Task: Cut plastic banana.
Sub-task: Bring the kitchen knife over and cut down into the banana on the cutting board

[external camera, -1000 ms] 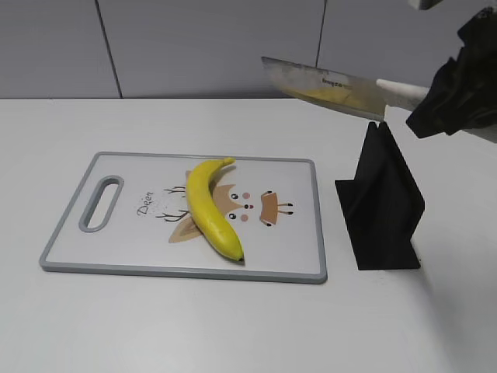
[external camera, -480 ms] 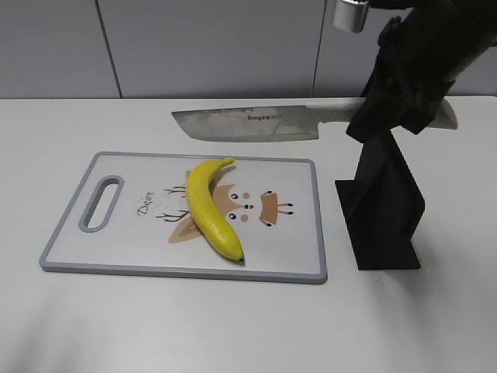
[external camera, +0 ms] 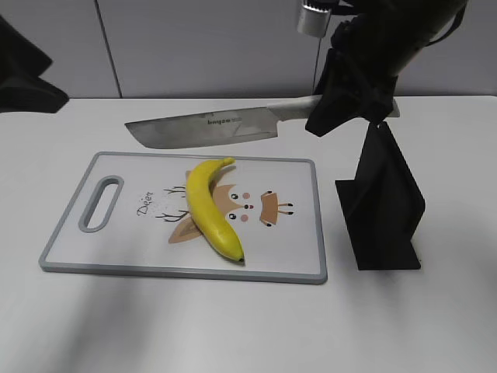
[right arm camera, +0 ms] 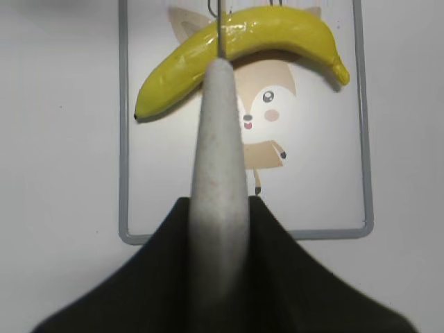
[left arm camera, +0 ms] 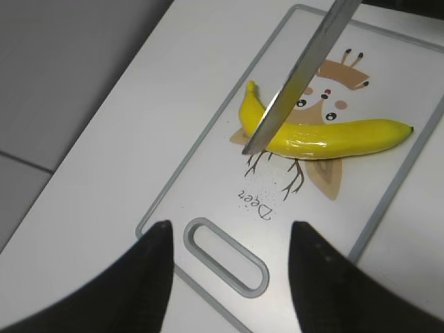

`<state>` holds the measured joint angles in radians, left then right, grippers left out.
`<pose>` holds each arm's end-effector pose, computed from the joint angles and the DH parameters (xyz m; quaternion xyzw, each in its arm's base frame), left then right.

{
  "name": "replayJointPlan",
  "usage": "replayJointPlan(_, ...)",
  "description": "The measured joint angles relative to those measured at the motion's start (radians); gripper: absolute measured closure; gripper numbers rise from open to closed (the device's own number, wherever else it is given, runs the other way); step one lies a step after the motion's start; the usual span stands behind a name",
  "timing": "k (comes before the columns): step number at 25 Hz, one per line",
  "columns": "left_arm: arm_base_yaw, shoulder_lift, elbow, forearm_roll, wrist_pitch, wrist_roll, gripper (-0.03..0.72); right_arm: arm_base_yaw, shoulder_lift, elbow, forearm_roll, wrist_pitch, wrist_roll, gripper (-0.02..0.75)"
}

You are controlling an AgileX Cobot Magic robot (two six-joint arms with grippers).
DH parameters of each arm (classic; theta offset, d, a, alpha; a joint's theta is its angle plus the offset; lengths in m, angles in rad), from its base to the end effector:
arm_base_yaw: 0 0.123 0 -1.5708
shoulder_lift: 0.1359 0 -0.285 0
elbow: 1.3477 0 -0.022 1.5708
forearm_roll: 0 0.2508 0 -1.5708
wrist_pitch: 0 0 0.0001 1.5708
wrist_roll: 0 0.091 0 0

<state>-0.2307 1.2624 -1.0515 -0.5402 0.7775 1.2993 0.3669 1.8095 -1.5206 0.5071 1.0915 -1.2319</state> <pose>0.2458 -0.0915 0.3323 0.5452 0.7384 -0.0447 0.3944 0.3418 0.1734 0.2820 -0.6289 0.7284 0.1585 0.2207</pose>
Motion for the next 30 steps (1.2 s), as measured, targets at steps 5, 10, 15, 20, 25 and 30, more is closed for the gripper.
replayJointPlan(5, -0.016, 0.201, -0.107, -0.066, 0.072, 0.164, 0.167, 0.0, 0.057, -0.051, 0.058, 0.007, -0.083, 0.561)
replayJointPlan(10, -0.052, 0.322, -0.172, -0.073, 0.071, 0.243, 0.167, 0.0, 0.106, -0.076, 0.083, 0.007, -0.114, 0.561)
replayJointPlan(15, -0.057, 0.393, -0.211, -0.075, 0.063, 0.255, 0.197, 0.0, 0.119, -0.077, 0.097, 0.008, -0.13, 0.561)
replayJointPlan(20, -0.058, 0.426, -0.212, -0.076, 0.061, 0.255, 0.263, 0.0, 0.136, -0.078, 0.121, 0.006, -0.148, 0.561)
replayJointPlan(25, -0.058, 0.441, -0.212, -0.076, 0.058, 0.255, 0.345, 0.0, 0.149, -0.078, 0.126, 0.001, -0.154, 0.561)
replayJointPlan(30, -0.059, 0.446, -0.212, -0.062, 0.062, 0.257, 0.645, 0.0, 0.16, -0.078, 0.132, -0.022, -0.154, 0.561)
